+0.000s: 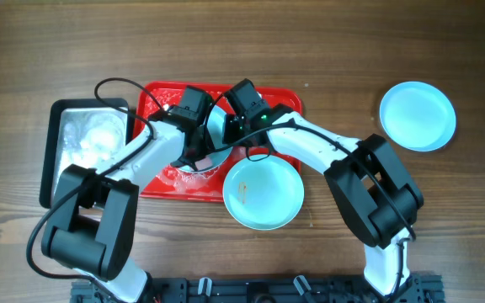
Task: Clean dirty plates on tray and stack at the side
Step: 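Scrub the plate again with the pink sponge in the left gripper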
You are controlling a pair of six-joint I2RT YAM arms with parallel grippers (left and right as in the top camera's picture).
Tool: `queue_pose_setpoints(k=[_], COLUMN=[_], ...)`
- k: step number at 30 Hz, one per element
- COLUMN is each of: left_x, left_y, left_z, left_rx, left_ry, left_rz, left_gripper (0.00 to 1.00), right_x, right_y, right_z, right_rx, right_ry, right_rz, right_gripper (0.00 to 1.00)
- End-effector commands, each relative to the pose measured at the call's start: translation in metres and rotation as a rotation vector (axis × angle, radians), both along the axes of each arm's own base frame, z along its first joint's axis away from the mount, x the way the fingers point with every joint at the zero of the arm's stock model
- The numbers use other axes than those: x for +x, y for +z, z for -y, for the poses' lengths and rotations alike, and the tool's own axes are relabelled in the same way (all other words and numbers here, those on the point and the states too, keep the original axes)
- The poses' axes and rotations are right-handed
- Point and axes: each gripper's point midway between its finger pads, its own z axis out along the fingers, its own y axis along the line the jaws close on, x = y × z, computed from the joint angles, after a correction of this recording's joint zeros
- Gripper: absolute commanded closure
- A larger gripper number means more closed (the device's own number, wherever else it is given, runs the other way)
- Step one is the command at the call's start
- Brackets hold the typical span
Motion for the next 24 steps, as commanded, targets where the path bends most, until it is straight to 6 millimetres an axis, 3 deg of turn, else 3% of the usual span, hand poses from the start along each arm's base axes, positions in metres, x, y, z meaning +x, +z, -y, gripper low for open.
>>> queue_pose_setpoints(k=[1,4,10,15,17,20,24], left_x=[-0.016,-0.014,-0.019,-0.028,-0.026,-0.015,0.005], left_y=[-0.013,-0.008,0.007,0.002,0.002,-0.001,-0.005], left_z=[-0.052,-0.064,-0.058,0.011,0.024,0.022,-0.009], left_rx=[0.272,0.337,0.321,-0.038,-0.104,-0.083,0.086], left_ry=[0.157,0.198,0.172,-0.099,-0.144,-0.143,0.002], left_rz=[-0.003,0.025,-0.052,-0.174,-0.172,-0.127,-0.043], left_gripper=[0.96,0.96,0.96,0.96,0.96,0.96,0.96], right_x=[0.001,0.001,0.001,0.000,-0.001,-0.002,-0.002], right_y=[-0.004,-0.004,-0.004,-0.004,-0.004,-0.004,-0.003], right_z=[-0.002,-0.002,-0.002,-0.003,-0.005,-0.006,-0.006], right_rx=[0.012,0.012,0.012,0.017,0.025,0.026,0.026], right_ry=[0.004,0.004,0.004,0.008,0.020,0.030,0.032], right_rz=[-0.003,-0.003,-0.004,-0.007,-0.011,-0.011,-0.009], right_gripper=[0.96,0.96,0.96,0.96,0.96,0.96,0.96])
